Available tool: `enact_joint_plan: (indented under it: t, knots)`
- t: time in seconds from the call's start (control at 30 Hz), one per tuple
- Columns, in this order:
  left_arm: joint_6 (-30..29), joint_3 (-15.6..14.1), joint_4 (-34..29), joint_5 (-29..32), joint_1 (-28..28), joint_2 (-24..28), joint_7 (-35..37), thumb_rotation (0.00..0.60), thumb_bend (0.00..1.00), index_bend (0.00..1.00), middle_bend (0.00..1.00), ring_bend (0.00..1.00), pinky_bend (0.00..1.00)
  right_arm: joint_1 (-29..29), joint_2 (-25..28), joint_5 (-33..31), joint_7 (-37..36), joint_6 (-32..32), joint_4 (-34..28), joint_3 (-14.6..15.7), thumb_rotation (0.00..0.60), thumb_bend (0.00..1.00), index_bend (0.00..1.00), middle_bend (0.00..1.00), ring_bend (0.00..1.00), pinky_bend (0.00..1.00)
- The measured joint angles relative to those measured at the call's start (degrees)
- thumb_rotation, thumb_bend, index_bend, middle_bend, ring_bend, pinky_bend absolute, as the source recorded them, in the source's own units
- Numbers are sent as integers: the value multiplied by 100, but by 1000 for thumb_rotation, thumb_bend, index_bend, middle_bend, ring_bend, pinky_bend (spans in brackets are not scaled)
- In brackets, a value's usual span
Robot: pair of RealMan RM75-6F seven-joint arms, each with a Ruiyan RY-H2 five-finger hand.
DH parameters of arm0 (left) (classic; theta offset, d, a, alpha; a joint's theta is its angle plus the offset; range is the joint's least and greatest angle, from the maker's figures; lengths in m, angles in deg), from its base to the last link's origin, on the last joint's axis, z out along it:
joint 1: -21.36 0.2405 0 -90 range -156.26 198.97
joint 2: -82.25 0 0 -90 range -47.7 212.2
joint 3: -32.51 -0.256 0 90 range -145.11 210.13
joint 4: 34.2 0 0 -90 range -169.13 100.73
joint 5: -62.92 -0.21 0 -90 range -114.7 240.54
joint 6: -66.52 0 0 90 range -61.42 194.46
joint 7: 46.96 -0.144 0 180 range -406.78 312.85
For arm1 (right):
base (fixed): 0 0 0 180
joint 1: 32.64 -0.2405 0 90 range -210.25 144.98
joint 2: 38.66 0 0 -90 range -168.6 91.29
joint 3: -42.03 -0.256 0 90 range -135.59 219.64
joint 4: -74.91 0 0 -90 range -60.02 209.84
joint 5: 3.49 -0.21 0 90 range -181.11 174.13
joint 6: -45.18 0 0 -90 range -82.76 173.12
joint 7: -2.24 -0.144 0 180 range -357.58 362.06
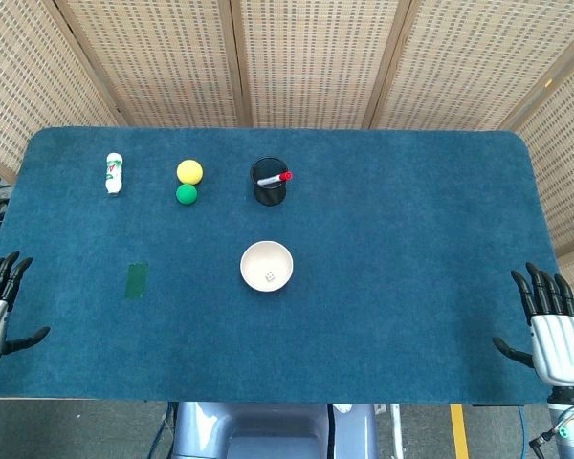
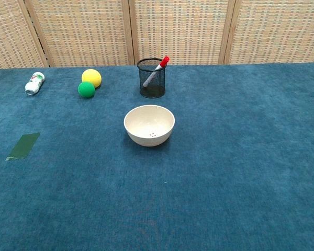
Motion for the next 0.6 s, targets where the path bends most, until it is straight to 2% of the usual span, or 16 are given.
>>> enact_joint_plan:
  t: [0.4, 0.47, 0.5, 0.6]
  knots:
    - [288, 28, 45, 107, -131, -4, 20, 600, 19, 0, 0, 0, 0, -16, 10, -6, 18, -33, -33, -3, 600, 0, 0, 0, 0, 0]
    - [444, 57, 29, 146, -217, 18, 85, 600, 91, 0, 0, 0, 0, -16, 20, -16, 14, -37, -48, -7, 600, 0, 0, 0, 0, 0]
    - [540, 78, 25, 172, -271, 28, 122, 600, 160, 2, 0, 0, 0, -19, 27, -28, 9, -50, -57, -10, 600, 0, 0, 0, 0, 0]
    - [1054, 189, 40, 312, -581, 51, 175, 600, 326, 82, 0, 0, 0, -41, 23, -75, -21, -132, -31, -12, 600, 0, 0, 0, 0, 0]
